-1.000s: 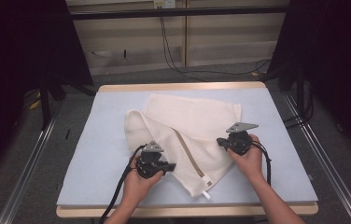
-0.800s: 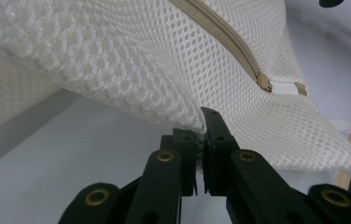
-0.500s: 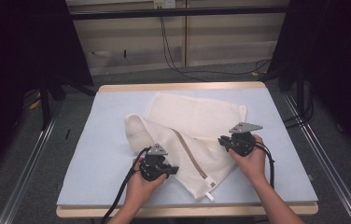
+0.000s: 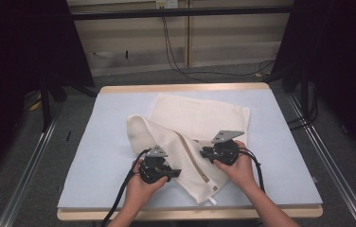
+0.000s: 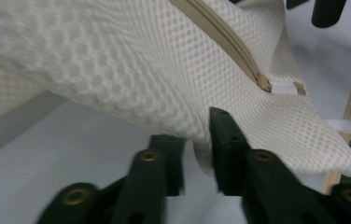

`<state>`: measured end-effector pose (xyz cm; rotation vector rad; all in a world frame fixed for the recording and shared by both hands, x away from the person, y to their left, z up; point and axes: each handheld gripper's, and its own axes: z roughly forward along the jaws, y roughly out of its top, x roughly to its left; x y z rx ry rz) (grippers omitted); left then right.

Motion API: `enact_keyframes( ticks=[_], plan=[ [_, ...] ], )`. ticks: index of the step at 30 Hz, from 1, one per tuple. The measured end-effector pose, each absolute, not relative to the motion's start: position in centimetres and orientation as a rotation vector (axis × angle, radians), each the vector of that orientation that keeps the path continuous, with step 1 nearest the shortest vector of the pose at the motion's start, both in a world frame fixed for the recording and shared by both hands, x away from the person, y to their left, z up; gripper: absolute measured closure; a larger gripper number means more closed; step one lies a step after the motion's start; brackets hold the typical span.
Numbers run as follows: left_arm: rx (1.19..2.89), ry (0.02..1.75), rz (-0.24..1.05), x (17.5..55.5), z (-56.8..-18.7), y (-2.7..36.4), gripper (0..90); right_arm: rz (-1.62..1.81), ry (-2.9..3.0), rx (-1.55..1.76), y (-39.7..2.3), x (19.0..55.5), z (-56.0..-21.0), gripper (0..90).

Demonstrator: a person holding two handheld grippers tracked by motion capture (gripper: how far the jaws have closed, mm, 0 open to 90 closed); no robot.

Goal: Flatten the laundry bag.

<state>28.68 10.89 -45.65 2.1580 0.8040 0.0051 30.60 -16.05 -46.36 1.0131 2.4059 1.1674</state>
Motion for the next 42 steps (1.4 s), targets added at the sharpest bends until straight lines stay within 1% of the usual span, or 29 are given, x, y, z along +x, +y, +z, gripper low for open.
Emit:
enact_keyframes(
  ticks=[2,3,6,7,10,12,13,15,16,17,18,24,27,30,31,33,34,35,36,37,38,39,40,41,42],
  plan=[
    [2.137,0.835,0.017,28.9,-45.4,11.3,56.9,1.173,2.415,1.007,-16.0,30.5,-46.4,78.6],
    [2.097,0.867,0.014,29.2,-45.1,11.9,52.9,1.180,2.428,0.996,-15.9,30.5,-46.5,81.1],
    [2.078,0.888,0.014,29.6,-44.7,12.6,44.5,1.180,2.454,0.965,-15.7,30.3,-46.7,81.8],
    [2.045,0.914,0.022,29.9,-44.3,13.2,41.9,1.175,2.478,0.940,-15.5,30.1,-46.8,82.1],
    [2.003,0.939,0.038,30.3,-43.7,14.1,41.8,1.178,2.495,0.920,-15.4,29.9,-46.8,82.7],
    [1.968,0.954,0.050,30.7,-43.3,15.0,47.9,1.170,2.518,0.893,-15.3,29.7,-46.9,83.3],
    [1.966,0.962,0.050,30.7,-43.2,15.2,52.7,1.167,2.526,0.891,-15.2,29.7,-46.9,83.3],
    [1.985,0.960,0.047,30.6,-43.3,15.3,67.4,1.167,2.528,0.892,-15.2,29.7,-46.9,82.6],
    [1.998,0.956,0.033,30.5,-43.4,15.1,72.6,1.165,2.517,0.902,-15.2,29.8,-46.8,76.9],
    [1.998,0.956,0.033,30.5,-43.4,15.1,75.4,1.165,2.517,0.902,-15.2,29.8,-46.8,76.9],
    [2.003,0.953,0.022,30.3,-43.6,14.9,77.7,1.149,2.487,0.914,-15.2,29.8,-46.6,71.7],
    [2.042,0.930,0.024,29.5,-44.1,14.2,81.5,1.211,2.406,0.959,-15.3,29.9,-45.5,71.6],
    [2.074,0.910,-0.003,28.9,-44.4,13.9,81.5,1.237,2.351,0.986,-15.0,30.2,-45.0,65.6],
    [2.095,0.909,-0.035,28.3,-44.7,14.0,81.4,1.260,2.325,0.994,-14.7,30.4,-44.8,64.3],
    [2.100,0.905,-0.047,28.0,-44.8,14.2,81.4,1.284,2.323,0.995,-14.2,30.6,-44.7,60.8],
    [2.102,0.907,-0.042,28.0,-44.8,14.4,80.6,1.283,2.336,0.991,-13.9,30.8,-44.8,60.4],
    [2.101,0.918,-0.016,28.0,-44.7,15.0,72.5,1.266,2.369,0.971,-13.3,30.8,-45.1,60.8],
    [2.101,0.918,-0.016,28.0,-44.7,15.0,68.1,1.266,2.369,0.971,-13.3,30.8,-45.1,60.8],
    [2.089,0.932,0.001,28.1,-44.7,15.4,68.1,1.258,2.387,0.957,-13.0,30.9,-45.3,61.2],
    [2.075,0.942,-0.019,28.3,-44.6,16.4,59.0,1.239,2.422,0.936,-12.4,30.9,-45.8,62.6],
    [2.073,0.958,0.019,28.3,-44.5,16.8,56.6,1.231,2.433,0.923,-12.2,30.9,-45.9,62.8],
    [2.073,0.958,0.019,28.3,-44.5,16.8,51.7,1.225,2.446,0.915,-12.0,30.9,-46.0,63.6],
    [2.071,0.969,0.040,28.4,-44.4,17.2,51.7,1.225,2.446,0.915,-12.0,30.9,-46.0,63.6],
    [2.061,0.979,0.019,28.6,-44.4,17.7,43.5,1.222,2.463,0.900,-11.8,30.9,-46.2,64.5],
    [2.050,0.987,0.011,28.8,-44.3,18.2,43.5,1.222,2.463,0.900,-11.8,30.9,-46.2,64.5]
  ],
)
